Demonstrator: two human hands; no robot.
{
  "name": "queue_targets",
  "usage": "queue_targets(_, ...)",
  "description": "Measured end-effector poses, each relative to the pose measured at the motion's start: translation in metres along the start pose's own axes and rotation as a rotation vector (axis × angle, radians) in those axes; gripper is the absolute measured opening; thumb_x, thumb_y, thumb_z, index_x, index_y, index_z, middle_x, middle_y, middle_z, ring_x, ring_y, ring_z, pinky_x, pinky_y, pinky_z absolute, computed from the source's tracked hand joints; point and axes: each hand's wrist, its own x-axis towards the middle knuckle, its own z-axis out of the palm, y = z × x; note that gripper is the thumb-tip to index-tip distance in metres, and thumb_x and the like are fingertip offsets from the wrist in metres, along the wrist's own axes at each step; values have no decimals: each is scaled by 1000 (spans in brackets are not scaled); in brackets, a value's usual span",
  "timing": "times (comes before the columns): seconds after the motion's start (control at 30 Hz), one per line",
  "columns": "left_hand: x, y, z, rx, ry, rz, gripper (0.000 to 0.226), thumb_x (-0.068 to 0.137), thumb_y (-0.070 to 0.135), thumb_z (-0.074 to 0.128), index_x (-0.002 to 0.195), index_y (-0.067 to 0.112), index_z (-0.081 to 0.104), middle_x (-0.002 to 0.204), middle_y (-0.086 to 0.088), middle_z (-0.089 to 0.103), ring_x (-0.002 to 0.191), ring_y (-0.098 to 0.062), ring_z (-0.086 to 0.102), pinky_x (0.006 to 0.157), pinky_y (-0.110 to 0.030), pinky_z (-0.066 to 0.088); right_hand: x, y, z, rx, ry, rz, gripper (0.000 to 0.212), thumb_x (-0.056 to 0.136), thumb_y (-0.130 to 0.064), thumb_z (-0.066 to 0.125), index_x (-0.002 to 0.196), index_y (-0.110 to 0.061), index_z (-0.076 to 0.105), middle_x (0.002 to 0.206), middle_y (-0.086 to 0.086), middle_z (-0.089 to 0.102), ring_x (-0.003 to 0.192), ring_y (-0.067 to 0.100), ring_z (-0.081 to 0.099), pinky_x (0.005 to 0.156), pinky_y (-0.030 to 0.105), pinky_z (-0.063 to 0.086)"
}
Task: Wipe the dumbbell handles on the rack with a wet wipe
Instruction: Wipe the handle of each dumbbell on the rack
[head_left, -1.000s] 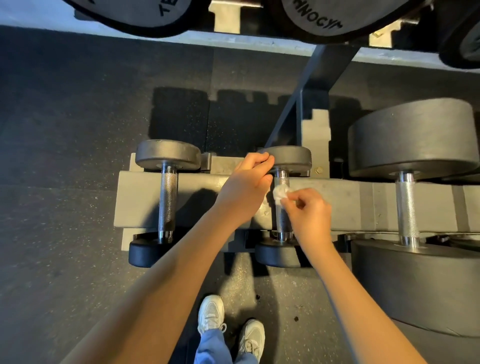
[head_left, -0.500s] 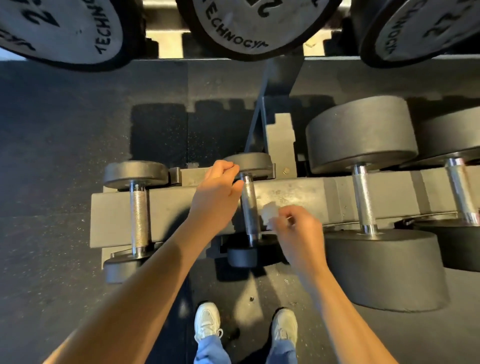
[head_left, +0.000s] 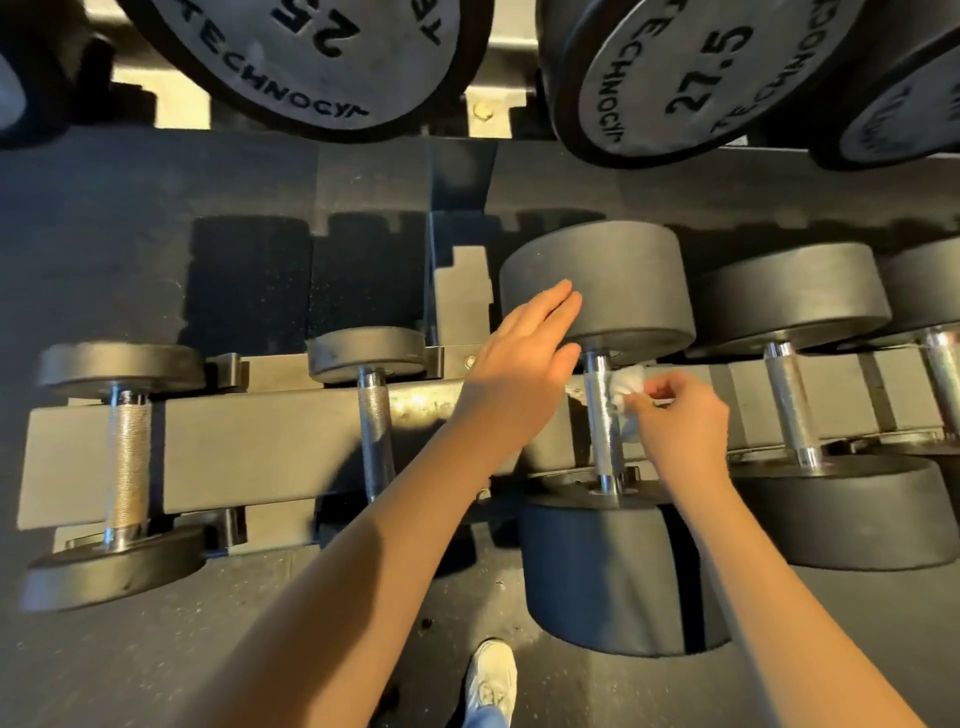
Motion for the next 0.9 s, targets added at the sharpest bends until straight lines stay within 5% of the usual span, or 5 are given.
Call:
queue_targets(0.2, 2, -7, 14, 160, 63, 63, 48, 102, 14, 37, 149, 19, 26, 157, 9, 21, 144, -8, 11, 98, 1, -1, 28, 5, 17, 134, -119, -2, 8, 86, -12, 66, 94, -14, 66, 87, 2, 62, 81, 18, 58, 69, 27, 45)
queue_targets(0.37, 3, -7, 14, 168, 36, 30, 49, 103, 16, 35, 150, 23, 24, 157, 12, 18, 144, -5, 10, 101, -12, 13, 36, -3, 20, 207, -105, 14, 10, 85, -15, 69, 90, -7, 72, 83, 4, 67, 81, 17, 61, 73, 25, 46)
queue_targets(0.63, 1, 0, 21, 189, 100, -3, 49, 102, 13, 34, 149, 20, 23, 157, 9, 19, 144, -9, 12, 89, 10, 0, 13, 19, -18, -98, -539, -50, 28, 79, -14, 74, 61, -20, 54, 61, -5, 51, 56, 6, 45, 52, 14, 35)
queue_targets(0.8, -1, -1, 21, 166, 94, 13, 49, 103, 11, 33, 150, 19, 22, 158, 8, 17, 145, -9, 9, 94, 7, -7, 19, 5, -2, 63, -245, -68, 13, 80, -4, 65, 68, -6, 63, 70, 6, 57, 62, 12, 49, 49, 14, 38)
queue_targets(0.9, -1, -2, 21, 80, 88, -23, 49, 102, 13, 34, 150, 23, 23, 157, 13, 18, 143, -4, 9, 96, 7, -6, 25, 3, -2, 91, -293, -36, 22, 82, -8, 69, 63, -13, 59, 68, 3, 55, 66, 15, 52, 55, 19, 39)
